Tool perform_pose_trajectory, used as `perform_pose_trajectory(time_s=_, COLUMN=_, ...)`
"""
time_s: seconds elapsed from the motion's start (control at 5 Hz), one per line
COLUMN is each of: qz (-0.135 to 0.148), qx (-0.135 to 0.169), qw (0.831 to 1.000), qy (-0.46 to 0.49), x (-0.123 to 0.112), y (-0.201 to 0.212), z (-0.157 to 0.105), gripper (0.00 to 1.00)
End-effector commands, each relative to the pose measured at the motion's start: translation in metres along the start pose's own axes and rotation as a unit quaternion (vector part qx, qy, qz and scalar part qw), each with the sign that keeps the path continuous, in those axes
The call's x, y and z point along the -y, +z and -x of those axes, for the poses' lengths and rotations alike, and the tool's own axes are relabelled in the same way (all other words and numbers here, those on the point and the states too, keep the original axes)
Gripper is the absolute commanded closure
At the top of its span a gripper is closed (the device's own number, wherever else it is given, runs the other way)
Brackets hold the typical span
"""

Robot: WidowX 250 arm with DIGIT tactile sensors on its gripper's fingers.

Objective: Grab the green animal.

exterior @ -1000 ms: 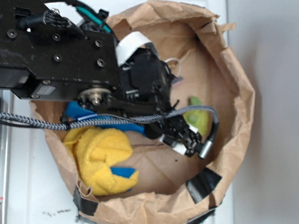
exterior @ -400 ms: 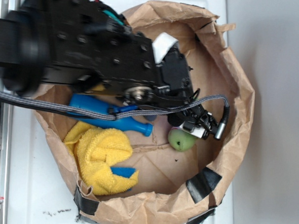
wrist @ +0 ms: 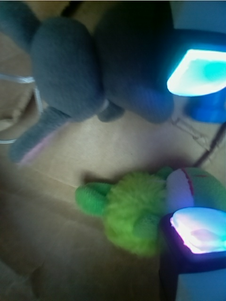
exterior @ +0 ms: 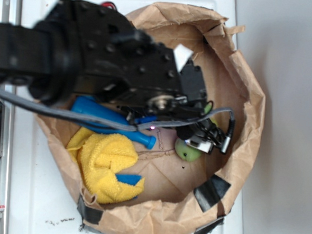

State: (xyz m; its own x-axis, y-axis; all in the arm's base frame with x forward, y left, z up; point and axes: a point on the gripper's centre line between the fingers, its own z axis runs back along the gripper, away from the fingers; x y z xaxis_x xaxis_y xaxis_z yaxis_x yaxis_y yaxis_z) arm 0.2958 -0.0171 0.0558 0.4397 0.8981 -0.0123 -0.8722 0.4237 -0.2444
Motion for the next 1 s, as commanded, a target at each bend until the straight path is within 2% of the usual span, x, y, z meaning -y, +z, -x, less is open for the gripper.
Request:
perform_pose_trajectory(time_s=0.0, qz=0.055, qx=0.012, qw=0.998, qy=0.015, x=0.018, y=0.019, z=-0.003, gripper=0.0)
perform_pose_trajectory(time_s=0.2, qz=0.074, qx=0.019, qw=0.997, qy=0.023, x=0.021, y=0.031, z=-0.008, gripper=0.0)
perform_pose_trajectory(time_s=0.6, qz=0.07, qx=0.018, qw=0.997, qy=0.04, x=0.021, y=0.033, z=-0.011, gripper=0.0)
perform_pose_trajectory(time_s=0.8, qz=0.075, qx=0.006, qw=0.996, qy=0.047, x=0.019, y=0.042, z=-0.009, gripper=0.0)
